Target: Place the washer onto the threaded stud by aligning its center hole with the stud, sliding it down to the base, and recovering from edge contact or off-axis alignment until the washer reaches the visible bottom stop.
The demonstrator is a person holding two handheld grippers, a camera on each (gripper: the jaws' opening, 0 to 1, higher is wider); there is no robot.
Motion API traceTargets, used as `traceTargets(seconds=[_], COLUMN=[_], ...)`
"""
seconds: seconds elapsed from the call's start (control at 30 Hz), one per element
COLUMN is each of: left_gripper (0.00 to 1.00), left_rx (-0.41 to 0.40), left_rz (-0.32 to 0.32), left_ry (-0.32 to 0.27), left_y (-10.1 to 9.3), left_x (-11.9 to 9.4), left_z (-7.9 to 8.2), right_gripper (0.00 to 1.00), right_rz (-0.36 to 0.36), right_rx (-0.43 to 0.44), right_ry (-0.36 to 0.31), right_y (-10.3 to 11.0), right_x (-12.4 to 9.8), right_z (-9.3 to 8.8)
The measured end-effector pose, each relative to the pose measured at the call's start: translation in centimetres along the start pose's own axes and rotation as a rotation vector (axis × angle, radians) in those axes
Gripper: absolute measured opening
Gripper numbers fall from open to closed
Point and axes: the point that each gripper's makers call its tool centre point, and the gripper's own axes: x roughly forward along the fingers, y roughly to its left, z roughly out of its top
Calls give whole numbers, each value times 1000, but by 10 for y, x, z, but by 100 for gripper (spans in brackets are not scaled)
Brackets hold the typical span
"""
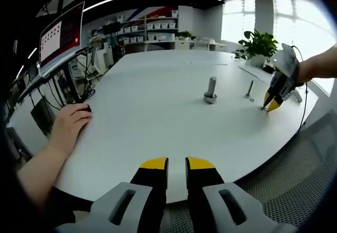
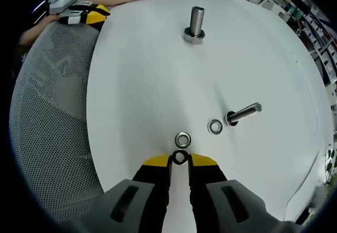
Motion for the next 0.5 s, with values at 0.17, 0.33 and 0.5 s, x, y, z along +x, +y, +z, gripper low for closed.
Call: traceTargets(seconds=[0.17,0.33,0.5], left_gripper=[11,11,11], left_rx=[2,4,8], left_rz=[-2,-3,-6], left_ry=[1,2,7], left_y=[0,-1,-1], left_x=[0,0,0], left_z=[0,-1,-1], right_gripper=[14,14,14], right_rz=[-10,-8,-16], right_rx=[-3,128,220], right_ry=[-14,-81,-169], right_y=[1,-1,-5], right_x=[0,-1,-12], right_z=[1,2,10])
